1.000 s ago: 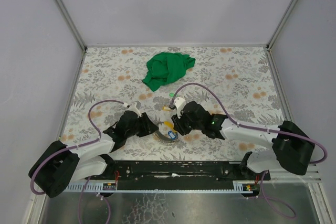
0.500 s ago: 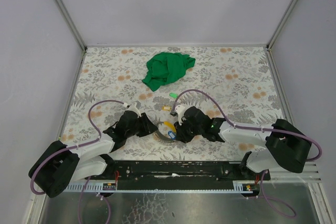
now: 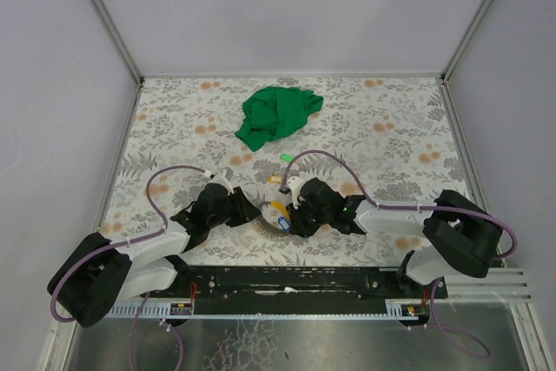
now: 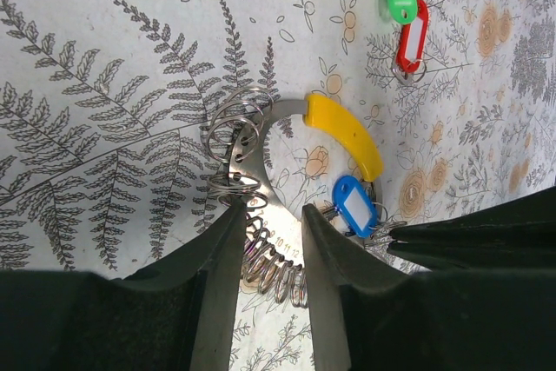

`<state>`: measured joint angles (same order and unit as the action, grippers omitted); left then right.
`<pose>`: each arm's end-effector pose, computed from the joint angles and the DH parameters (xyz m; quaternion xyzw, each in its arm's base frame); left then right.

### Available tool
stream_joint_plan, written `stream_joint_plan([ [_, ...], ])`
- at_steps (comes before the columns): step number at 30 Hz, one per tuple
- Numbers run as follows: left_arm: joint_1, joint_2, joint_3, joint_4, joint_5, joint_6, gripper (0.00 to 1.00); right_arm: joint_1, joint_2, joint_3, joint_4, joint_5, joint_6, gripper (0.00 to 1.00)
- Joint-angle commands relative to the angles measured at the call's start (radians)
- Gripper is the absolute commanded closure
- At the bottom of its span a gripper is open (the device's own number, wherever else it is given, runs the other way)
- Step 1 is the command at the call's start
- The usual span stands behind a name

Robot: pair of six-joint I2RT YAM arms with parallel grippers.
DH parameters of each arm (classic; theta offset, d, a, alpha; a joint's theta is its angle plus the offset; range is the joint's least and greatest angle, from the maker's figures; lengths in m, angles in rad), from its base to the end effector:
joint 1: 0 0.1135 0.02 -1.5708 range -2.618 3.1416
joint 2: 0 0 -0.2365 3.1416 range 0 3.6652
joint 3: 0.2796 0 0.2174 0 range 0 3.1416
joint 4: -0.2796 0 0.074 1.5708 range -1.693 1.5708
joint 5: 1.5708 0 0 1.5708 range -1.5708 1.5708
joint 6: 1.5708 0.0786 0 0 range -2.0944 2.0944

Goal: Put the keys on the keyring

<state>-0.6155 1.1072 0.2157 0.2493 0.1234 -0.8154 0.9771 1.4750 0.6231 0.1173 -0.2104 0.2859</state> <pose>0.1691 -0.1314 0.1091 -0.0616 0.8907 -0.3348 0.3012 0.1498 0.2513 0.1301 -0.3480 0.8406 0.3158 0.2693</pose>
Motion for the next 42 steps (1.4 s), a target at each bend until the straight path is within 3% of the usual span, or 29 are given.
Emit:
stream_joint_plan([
  [1, -0.006, 0.002, -0.014, 0.027, -0.011, -0.007, 0.69, 0.010, 0.009, 0.013, 0.049, 0.006, 0.003, 0.81],
  [14, -0.007, 0.001, -0.022, 0.042, -0.010, -0.018, 0.70, 0.015, 0.044, 0.030, 0.064, -0.021, -0.025, 0.82],
  [20, -0.007, -0.024, -0.025, 0.024, -0.022, -0.026, 0.68, 0.015, 0.001, 0.049, 0.030, 0.005, -0.067, 1.00],
  [28, -0.006, -0.299, 0.019, -0.166, -0.169, 0.064, 0.55, 0.014, -0.164, 0.062, -0.033, 0.100, -0.245, 1.00],
  [32, -0.006, -0.424, 0.048, -0.192, -0.177, 0.126, 0.46, 0.014, -0.235, 0.060, -0.015, 0.117, -0.334, 1.00],
  [37, -0.006, -0.452, 0.061, -0.106, -0.101, 0.191, 0.43, 0.014, -0.284, 0.049, 0.062, 0.117, -0.425, 1.00],
  [42, -0.006, -0.368, 0.033, 0.090, -0.028, 0.199, 0.43, 0.013, -0.286, 0.052, 0.146, 0.110, -0.452, 1.00],
])
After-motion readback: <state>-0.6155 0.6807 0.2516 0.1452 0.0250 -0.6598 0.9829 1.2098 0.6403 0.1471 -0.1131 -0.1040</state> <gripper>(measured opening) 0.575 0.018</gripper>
